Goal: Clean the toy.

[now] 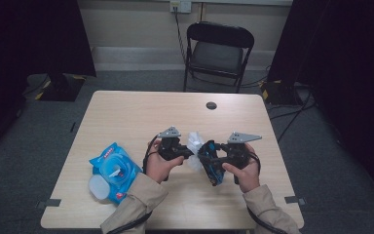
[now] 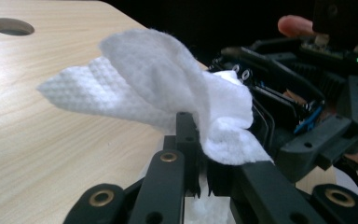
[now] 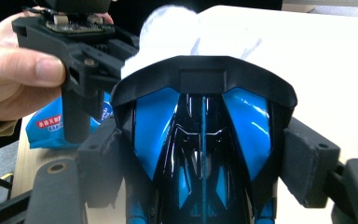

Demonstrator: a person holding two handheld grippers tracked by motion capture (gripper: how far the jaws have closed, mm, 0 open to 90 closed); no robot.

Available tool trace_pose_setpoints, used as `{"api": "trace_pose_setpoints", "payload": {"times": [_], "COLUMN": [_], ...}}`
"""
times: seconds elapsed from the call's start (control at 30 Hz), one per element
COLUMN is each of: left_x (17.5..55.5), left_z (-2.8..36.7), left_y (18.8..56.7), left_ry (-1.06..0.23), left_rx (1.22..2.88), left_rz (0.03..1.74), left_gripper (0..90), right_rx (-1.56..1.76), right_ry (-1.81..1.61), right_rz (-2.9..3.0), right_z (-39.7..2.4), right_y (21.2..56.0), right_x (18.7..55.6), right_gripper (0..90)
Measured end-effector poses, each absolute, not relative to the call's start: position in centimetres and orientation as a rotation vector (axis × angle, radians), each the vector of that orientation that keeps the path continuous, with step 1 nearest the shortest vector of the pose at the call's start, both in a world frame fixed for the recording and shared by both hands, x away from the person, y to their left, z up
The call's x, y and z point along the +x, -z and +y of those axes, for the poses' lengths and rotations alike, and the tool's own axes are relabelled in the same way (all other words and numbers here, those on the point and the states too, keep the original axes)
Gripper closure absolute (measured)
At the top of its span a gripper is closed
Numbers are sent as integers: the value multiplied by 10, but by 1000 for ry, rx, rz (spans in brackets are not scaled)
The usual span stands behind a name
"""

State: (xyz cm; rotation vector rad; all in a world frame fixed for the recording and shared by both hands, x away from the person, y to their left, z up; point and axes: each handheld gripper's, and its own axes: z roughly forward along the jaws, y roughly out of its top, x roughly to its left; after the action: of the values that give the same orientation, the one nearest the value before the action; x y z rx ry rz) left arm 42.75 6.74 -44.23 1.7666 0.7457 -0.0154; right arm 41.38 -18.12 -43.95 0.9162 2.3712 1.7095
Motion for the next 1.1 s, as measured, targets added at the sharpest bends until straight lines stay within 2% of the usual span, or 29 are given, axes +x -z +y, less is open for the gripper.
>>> {"api": "trace_pose_setpoints", "payload": {"times": [0.73, 1.1], "left_x": [427, 424], "left_z": [91, 60], "left_y": [446, 450], "left_ry": [-81, -19], "left_rx": [1759, 1800], "left_rz": [810, 734], "left_gripper": [852, 854], "right_rx": [918, 894], "right_ry": [-1732, -1737], "right_rz": [2339, 2359], "right_z": [-188, -181], "right_y": [433, 433], "right_x": [412, 411], "right_gripper": [255, 255]}}
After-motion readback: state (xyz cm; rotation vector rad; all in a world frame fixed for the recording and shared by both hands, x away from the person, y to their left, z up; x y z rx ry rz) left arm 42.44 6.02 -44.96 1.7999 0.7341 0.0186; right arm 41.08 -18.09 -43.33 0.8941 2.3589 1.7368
